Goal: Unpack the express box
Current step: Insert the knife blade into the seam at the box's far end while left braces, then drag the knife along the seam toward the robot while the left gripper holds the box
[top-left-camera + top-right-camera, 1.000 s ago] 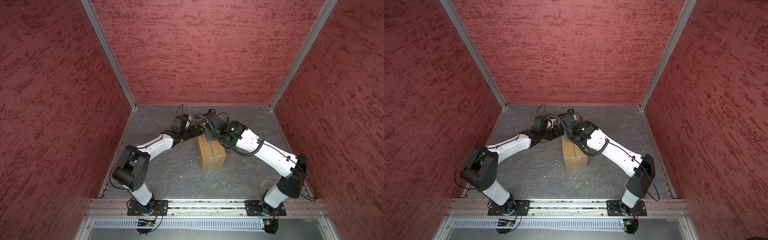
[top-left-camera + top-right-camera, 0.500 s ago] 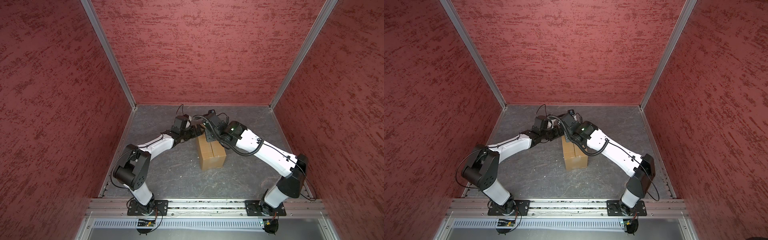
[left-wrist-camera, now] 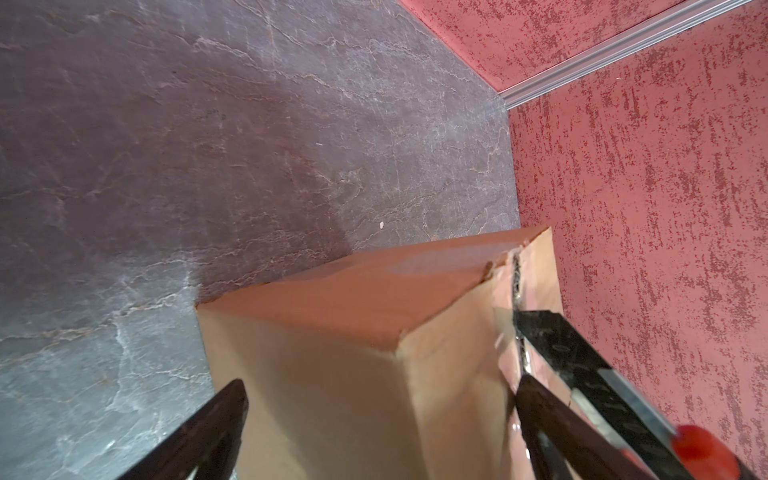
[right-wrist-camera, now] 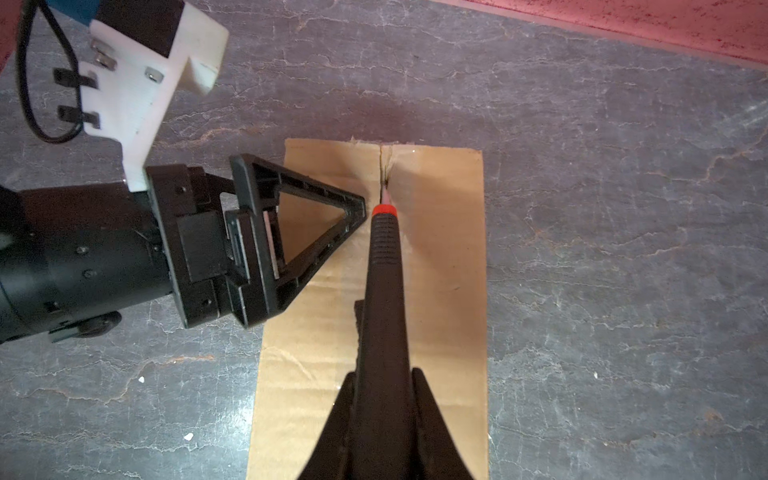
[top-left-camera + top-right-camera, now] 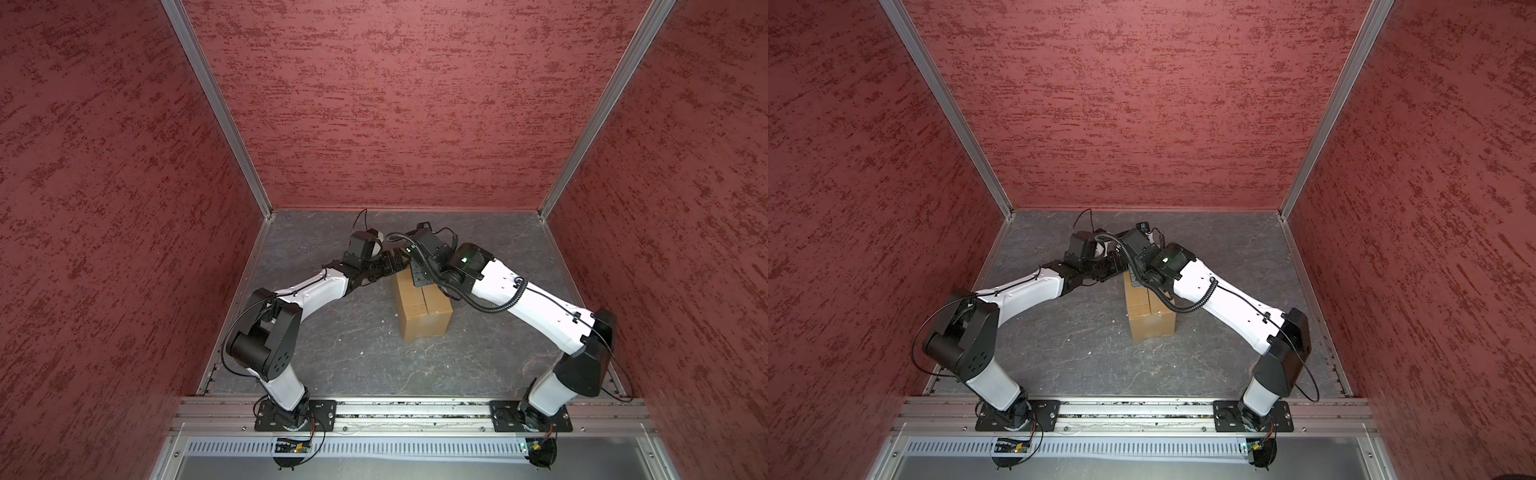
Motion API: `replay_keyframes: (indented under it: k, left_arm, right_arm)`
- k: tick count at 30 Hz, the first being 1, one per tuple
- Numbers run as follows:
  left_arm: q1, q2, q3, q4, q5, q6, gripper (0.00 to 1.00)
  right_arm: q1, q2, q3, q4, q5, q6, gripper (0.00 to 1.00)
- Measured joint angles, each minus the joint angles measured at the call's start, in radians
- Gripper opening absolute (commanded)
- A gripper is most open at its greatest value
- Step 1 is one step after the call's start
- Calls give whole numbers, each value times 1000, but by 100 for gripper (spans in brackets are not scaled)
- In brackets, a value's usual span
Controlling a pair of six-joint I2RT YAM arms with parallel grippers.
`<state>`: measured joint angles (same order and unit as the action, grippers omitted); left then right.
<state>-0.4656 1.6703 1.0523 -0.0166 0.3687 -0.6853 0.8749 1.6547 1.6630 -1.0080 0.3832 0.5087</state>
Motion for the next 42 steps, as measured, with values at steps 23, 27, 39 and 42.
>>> replay_keyframes:
  k: [23, 27, 39, 42]
  left_arm:
    - [-3, 13, 0, 12, -27, -22, 100]
    - [-6, 13, 0, 11, -35, -22, 100]
    - [-12, 14, 10, -6, -46, -26, 100]
    - [-13, 14, 10, -9, -53, -27, 100]
  right_arm:
    - [41, -11, 0, -80, -2, 42, 0]
    - [51, -18, -2, -95, -3, 52, 0]
    - [76, -61, -52, -92, -13, 90, 0]
    - [82, -71, -56, -96, -15, 101, 0]
